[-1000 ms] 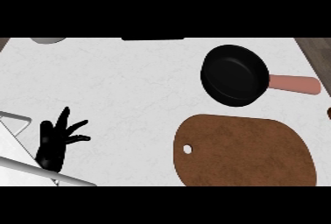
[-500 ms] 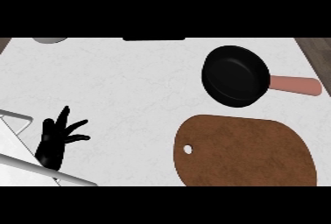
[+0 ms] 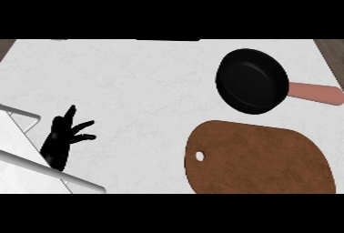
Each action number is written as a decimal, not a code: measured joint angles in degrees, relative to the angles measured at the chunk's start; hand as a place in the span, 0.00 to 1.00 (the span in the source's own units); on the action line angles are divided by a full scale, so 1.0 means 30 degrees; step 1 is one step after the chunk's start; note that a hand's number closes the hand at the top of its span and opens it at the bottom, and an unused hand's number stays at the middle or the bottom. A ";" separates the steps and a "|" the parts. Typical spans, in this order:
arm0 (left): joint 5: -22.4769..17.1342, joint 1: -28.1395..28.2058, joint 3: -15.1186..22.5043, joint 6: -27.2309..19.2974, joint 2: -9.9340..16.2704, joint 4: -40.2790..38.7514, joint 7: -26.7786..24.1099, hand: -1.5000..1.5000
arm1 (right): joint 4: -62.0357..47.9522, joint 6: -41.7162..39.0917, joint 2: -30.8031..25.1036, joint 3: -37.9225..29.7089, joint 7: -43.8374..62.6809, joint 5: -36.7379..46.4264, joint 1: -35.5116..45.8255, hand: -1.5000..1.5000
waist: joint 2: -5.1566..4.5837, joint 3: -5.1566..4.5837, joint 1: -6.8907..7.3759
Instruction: Pick the sweet potato from the cutting board and place it in the pot
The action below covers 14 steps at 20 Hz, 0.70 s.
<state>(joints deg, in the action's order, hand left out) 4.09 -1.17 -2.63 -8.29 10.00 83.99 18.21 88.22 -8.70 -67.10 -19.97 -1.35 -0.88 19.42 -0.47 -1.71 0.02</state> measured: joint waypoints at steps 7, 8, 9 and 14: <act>0.0517 -0.0728 0.0004 0.0581 -0.0151 -0.0351 -0.0064 0.50 | 0.0177 -0.1136 -0.0240 0.2177 0.3101 -0.0723 0.2479 1.00 | -0.0173 -0.0045 0.0675; 0.0586 -0.0843 0.0012 0.0640 -0.0174 -0.0384 0.0002 0.50 | 0.0156 -0.1204 -0.0151 0.2644 0.3541 -0.0677 0.2842 1.00 | -0.0204 -0.0058 0.0782; 0.0617 -0.0884 -0.0021 0.0683 -0.0197 -0.0435 0.0006 0.50 | 0.0285 -0.1213 0.0031 0.3105 0.4004 -0.0655 0.3201 1.00 | -0.0200 -0.0053 0.0813; 0.0990 -0.1193 -0.0249 0.1010 -0.0337 -0.0574 0.0074 0.50 | -0.0066 -0.1705 0.0828 0.5267 0.5507 -0.0300 0.5010 1.00 | -0.0273 -0.0075 0.1079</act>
<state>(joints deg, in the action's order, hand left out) 7.06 -4.75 -3.38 -5.26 8.99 82.26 18.43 88.02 -13.82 -64.61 -4.17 15.17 -1.78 34.45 -1.29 -1.93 3.25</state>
